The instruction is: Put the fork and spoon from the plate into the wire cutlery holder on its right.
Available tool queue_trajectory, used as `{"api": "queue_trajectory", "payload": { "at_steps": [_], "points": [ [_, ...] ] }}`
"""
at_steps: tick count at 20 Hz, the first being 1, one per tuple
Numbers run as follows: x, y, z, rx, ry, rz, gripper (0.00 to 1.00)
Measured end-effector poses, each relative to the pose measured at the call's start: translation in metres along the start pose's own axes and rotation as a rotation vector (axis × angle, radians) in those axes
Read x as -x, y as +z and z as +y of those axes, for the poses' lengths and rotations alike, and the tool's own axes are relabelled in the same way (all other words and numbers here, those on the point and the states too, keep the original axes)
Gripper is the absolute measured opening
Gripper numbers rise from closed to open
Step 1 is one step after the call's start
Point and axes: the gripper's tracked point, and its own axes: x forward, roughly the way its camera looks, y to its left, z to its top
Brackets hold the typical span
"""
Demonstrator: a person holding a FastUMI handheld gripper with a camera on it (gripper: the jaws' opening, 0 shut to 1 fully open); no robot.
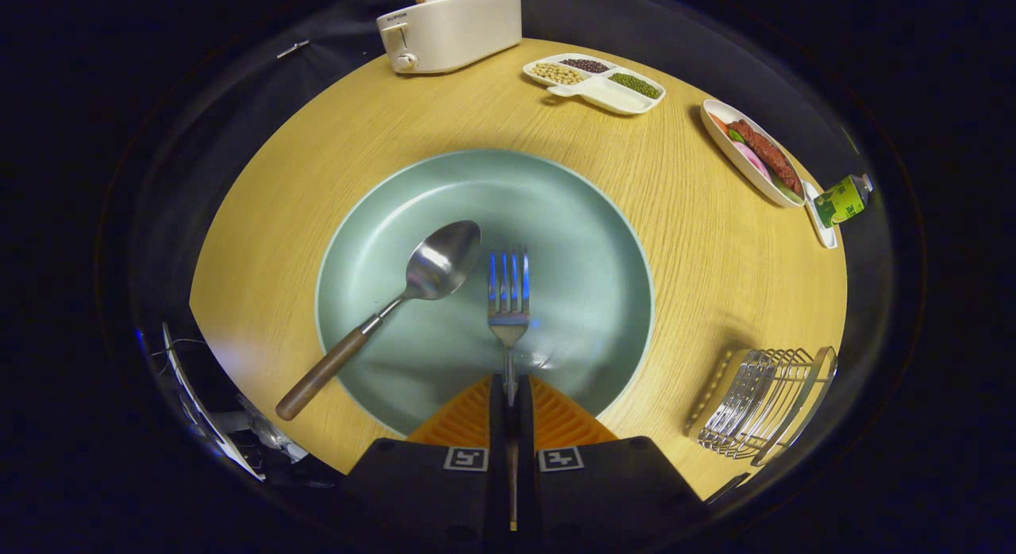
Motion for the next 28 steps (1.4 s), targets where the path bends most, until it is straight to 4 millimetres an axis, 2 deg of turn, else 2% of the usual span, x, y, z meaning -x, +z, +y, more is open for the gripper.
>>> {"api": "queue_trajectory", "payload": {
  "at_steps": [2, 6, 12, 15, 19, 22, 25, 28],
  "points": [
    [0.003, 0.001, -0.003, -0.025, 0.016, 0.007, 0.06],
    [0.023, 0.013, -0.013, -0.089, 0.033, -0.031, 0.06],
    [0.081, 0.019, -0.032, -0.131, 0.083, -0.082, 0.06],
    [0.116, 0.014, -0.060, -0.098, 0.076, -0.108, 0.06],
    [0.148, -0.011, -0.111, -0.068, 0.044, -0.093, 0.06],
    [0.153, -0.040, -0.157, -0.060, 0.009, -0.027, 0.06],
    [0.147, -0.067, -0.181, -0.070, 0.017, 0.058, 0.06],
    [0.135, -0.084, -0.187, -0.059, 0.058, 0.159, 0.06]
  ]
}}
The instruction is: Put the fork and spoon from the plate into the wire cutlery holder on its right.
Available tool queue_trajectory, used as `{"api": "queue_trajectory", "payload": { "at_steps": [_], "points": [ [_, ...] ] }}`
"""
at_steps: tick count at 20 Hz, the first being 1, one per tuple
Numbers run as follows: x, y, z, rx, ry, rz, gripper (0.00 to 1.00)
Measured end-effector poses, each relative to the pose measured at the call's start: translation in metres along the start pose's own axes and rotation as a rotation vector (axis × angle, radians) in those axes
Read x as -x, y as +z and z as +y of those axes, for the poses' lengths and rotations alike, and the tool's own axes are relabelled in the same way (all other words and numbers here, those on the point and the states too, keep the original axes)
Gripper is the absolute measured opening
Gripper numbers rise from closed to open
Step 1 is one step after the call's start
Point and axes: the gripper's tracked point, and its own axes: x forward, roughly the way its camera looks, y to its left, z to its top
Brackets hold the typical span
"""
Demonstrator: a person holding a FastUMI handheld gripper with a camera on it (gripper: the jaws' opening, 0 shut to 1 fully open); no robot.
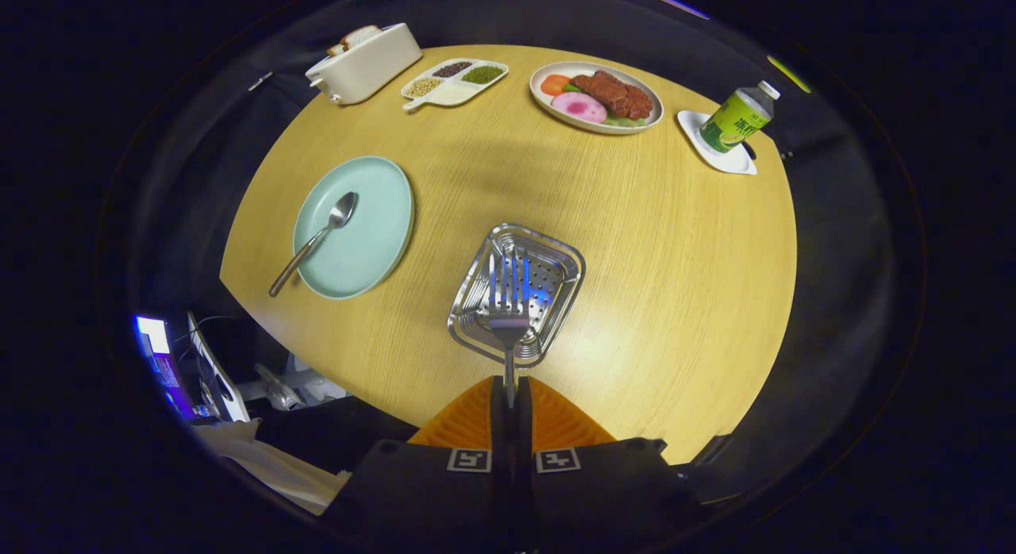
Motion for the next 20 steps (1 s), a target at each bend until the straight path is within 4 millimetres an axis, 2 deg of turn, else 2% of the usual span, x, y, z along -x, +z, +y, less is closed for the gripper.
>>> {"api": "queue_trajectory", "payload": {
  "at_steps": [4, 7, 9, 11, 13, 14, 15, 19, 20],
  "points": [
    [-0.010, 0.014, -0.001, -0.020, 0.043, 0.052, 0.06],
    [-0.013, 0.002, -0.001, 0.001, 0.047, 0.136, 0.06],
    [-0.015, 0.008, -0.001, 0.001, 0.049, 0.121, 0.07],
    [-0.015, 0.010, -0.001, -0.029, 0.057, 0.126, 0.08],
    [-0.015, 0.015, -0.001, -0.048, 0.069, 0.117, 0.15],
    [-0.014, 0.017, -0.001, -0.050, 0.067, 0.111, 0.26],
    [-0.011, 0.018, -0.003, -0.043, 0.066, 0.100, 0.30],
    [-0.001, 0.028, -0.009, -0.048, 0.056, 0.020, 0.99],
    [0.006, 0.034, -0.009, -0.069, 0.061, -0.013, 0.99]
  ]
}}
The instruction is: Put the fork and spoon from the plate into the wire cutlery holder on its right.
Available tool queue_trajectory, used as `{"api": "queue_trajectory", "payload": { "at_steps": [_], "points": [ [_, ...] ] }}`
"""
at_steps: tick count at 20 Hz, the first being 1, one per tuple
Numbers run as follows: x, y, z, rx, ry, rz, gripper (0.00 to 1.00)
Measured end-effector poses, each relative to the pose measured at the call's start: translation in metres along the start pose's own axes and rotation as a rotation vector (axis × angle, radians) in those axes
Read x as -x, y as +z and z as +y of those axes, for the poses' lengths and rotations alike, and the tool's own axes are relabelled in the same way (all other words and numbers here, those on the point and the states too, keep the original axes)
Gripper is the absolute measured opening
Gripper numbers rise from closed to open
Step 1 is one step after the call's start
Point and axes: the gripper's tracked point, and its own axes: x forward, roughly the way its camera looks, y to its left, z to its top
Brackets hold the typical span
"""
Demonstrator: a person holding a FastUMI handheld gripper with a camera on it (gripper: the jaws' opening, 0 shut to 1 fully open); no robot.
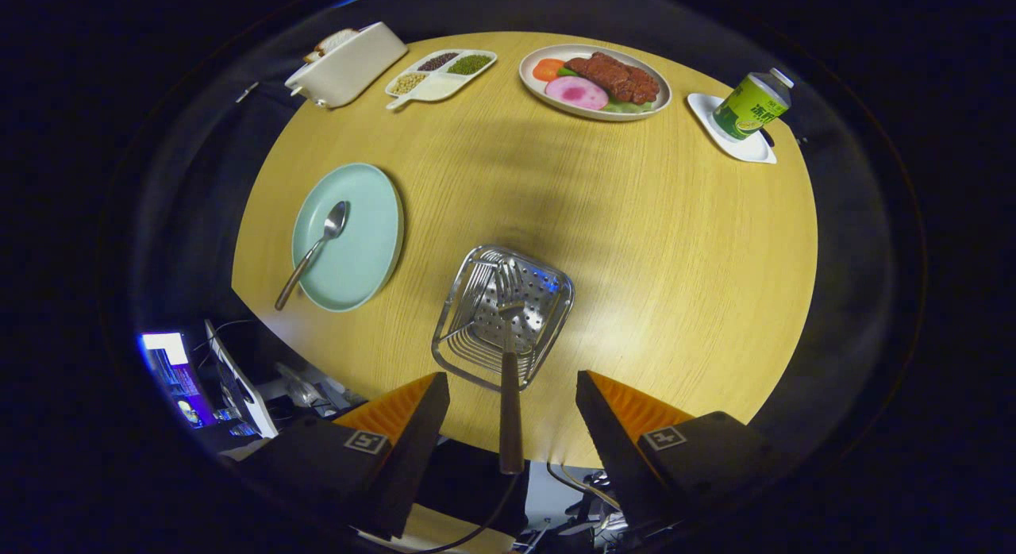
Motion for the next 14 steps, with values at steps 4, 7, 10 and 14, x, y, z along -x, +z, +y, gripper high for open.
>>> {"api": "queue_trajectory", "payload": {
  "at_steps": [4, 7, 10, 14],
  "points": [
    [0.032, 0.027, 0.016, -0.102, 0.048, -0.178, 0.99],
    [0.063, 0.046, 0.029, -0.096, 0.018, -0.328, 0.99],
    [0.083, 0.062, 0.059, -0.095, 0.037, -0.439, 0.99],
    [0.086, 0.069, 0.095, -0.072, 0.037, -0.506, 0.99]
  ]
}}
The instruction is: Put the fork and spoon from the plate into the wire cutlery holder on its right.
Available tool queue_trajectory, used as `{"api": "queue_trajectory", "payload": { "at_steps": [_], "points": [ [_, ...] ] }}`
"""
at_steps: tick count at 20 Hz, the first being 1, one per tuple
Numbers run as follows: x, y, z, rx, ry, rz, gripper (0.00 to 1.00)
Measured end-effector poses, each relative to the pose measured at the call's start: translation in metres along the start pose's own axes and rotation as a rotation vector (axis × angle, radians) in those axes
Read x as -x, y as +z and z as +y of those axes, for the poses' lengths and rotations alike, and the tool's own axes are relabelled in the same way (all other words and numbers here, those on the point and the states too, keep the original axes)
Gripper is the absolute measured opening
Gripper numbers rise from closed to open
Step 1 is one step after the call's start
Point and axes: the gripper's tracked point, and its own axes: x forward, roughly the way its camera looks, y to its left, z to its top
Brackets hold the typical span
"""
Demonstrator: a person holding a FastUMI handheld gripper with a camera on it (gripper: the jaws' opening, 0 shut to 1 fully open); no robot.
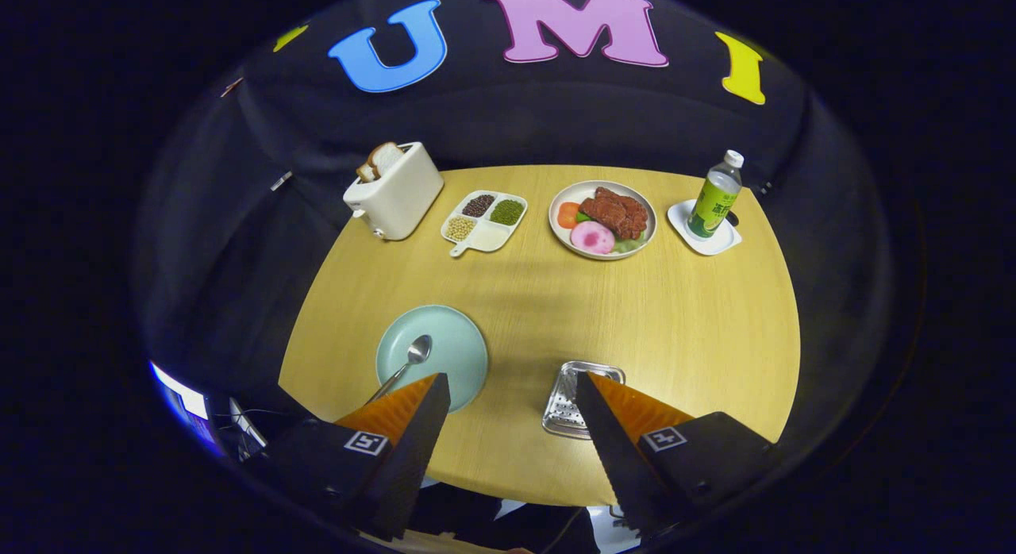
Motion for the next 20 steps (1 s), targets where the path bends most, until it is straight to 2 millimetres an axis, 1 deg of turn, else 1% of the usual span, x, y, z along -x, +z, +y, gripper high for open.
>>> {"api": "queue_trajectory", "payload": {
  "at_steps": [3, 5, 7, 9, 12, 14, 16, 18, 20],
  "points": [
    [-0.012, -0.010, 0.039, 0.009, 0.036, 0.017, 1.00],
    [-0.024, -0.017, 0.060, -0.004, 0.042, 0.039, 1.00],
    [-0.037, -0.025, 0.086, -0.038, 0.064, 0.064, 1.00],
    [-0.054, -0.034, 0.107, -0.062, 0.078, 0.096, 1.00],
    [-0.086, -0.050, 0.126, -0.078, 0.058, 0.140, 0.99],
    [-0.109, -0.065, 0.133, -0.094, 0.029, 0.173, 0.99],
    [-0.129, -0.078, 0.140, -0.134, 0.015, 0.203, 0.99],
    [-0.151, -0.089, 0.139, -0.168, -0.019, 0.228, 0.99],
    [-0.169, -0.099, 0.136, -0.204, -0.068, 0.248, 1.00]
  ]
}}
